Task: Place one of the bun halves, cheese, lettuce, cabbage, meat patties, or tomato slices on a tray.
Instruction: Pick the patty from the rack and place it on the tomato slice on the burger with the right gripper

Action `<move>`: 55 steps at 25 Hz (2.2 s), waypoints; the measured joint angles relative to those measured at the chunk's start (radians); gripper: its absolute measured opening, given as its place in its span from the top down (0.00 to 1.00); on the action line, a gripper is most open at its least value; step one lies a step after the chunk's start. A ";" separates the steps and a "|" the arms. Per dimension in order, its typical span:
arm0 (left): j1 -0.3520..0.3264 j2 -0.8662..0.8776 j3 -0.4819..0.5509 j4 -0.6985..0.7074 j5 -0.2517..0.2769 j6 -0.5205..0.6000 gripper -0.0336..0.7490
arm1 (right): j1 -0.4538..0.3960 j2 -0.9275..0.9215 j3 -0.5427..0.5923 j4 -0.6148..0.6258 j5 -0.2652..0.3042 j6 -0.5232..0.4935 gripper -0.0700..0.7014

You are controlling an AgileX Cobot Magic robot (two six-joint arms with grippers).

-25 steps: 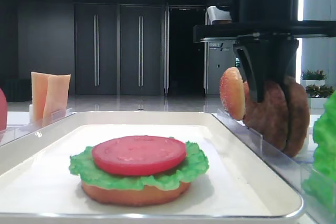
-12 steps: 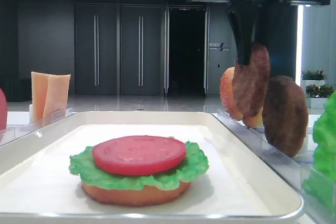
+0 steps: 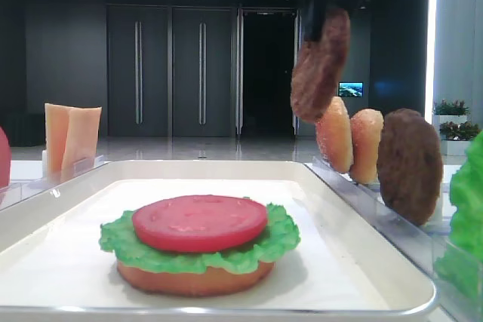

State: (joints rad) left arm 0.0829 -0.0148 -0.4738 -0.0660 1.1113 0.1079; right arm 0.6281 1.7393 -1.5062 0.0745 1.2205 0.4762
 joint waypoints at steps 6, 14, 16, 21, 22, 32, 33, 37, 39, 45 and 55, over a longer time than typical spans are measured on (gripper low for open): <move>0.000 0.000 0.000 0.000 0.000 0.000 0.14 | 0.056 -0.015 0.000 0.054 -0.045 -0.006 0.75; 0.000 0.000 0.000 0.000 0.000 0.000 0.14 | 0.104 -0.025 0.070 0.094 -0.180 -0.022 0.75; 0.000 0.000 0.000 0.000 0.000 0.000 0.14 | 0.105 -0.034 0.120 0.128 -0.213 -0.040 0.75; 0.000 0.000 0.000 0.000 0.000 0.000 0.14 | 0.105 -0.083 0.233 0.301 -0.342 -0.163 0.75; 0.000 0.000 0.000 0.000 0.000 0.000 0.14 | 0.105 -0.091 0.256 0.353 -0.368 -0.202 0.75; 0.000 0.000 0.000 0.000 0.000 0.000 0.14 | 0.109 -0.100 0.441 0.750 -0.537 -0.554 0.75; 0.000 0.000 0.000 0.000 0.000 0.000 0.14 | 0.107 -0.098 0.444 0.754 -0.540 -0.561 0.75; 0.000 0.000 0.000 0.000 0.000 0.000 0.14 | 0.087 -0.082 0.448 0.774 -0.550 -0.581 0.75; 0.000 0.000 0.000 0.000 0.000 0.000 0.14 | 0.081 -0.069 0.448 0.780 -0.552 -0.592 0.75; 0.000 0.000 0.000 0.000 0.000 0.000 0.14 | 0.061 -0.041 0.449 0.792 -0.545 -0.617 0.75; 0.000 0.000 0.000 0.000 0.000 0.000 0.14 | 0.035 0.005 0.450 0.805 -0.518 -0.638 0.75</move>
State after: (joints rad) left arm 0.0829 -0.0148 -0.4738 -0.0660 1.1113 0.1079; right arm 0.6634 1.7448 -1.0563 0.8790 0.7028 -0.1622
